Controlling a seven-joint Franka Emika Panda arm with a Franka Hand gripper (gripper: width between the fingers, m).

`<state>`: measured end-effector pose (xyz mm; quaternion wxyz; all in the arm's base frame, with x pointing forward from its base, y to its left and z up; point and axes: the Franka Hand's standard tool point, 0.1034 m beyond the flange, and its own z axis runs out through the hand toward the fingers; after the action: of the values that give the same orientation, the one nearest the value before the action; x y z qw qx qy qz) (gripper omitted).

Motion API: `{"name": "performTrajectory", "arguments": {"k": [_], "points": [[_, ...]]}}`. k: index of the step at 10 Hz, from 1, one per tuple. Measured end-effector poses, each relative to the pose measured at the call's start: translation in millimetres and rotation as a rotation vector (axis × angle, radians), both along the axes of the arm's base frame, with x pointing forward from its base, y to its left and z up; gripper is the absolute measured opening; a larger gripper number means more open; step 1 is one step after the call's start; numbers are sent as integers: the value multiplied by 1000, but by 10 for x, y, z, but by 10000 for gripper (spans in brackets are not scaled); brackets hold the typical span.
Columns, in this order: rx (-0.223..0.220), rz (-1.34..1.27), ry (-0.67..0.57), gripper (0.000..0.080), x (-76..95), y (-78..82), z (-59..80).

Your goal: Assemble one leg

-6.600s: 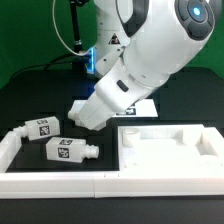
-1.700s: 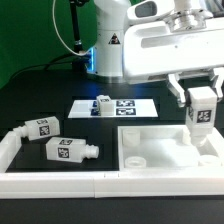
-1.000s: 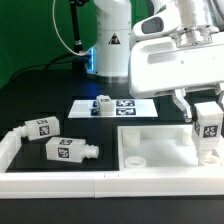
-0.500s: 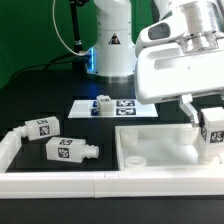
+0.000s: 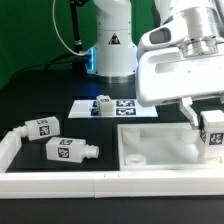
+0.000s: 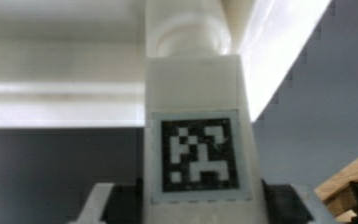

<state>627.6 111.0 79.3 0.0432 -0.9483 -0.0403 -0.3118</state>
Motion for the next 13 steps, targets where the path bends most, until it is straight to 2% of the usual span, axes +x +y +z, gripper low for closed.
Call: {"name": "performTrajectory", "arguments": {"k": [6, 7, 8, 9, 11, 12, 13], "points": [[4, 3, 42, 298, -71, -3, -41], [4, 4, 42, 475, -71, -3, -42], [10, 10, 68, 609, -94, 17, -68], [26, 7, 106, 609, -110, 27, -73], [103, -67, 255, 647, -135, 57, -24], [115, -67, 363, 647, -154, 62, -31], [110, -49, 469, 649, -96, -50, -4]]}}
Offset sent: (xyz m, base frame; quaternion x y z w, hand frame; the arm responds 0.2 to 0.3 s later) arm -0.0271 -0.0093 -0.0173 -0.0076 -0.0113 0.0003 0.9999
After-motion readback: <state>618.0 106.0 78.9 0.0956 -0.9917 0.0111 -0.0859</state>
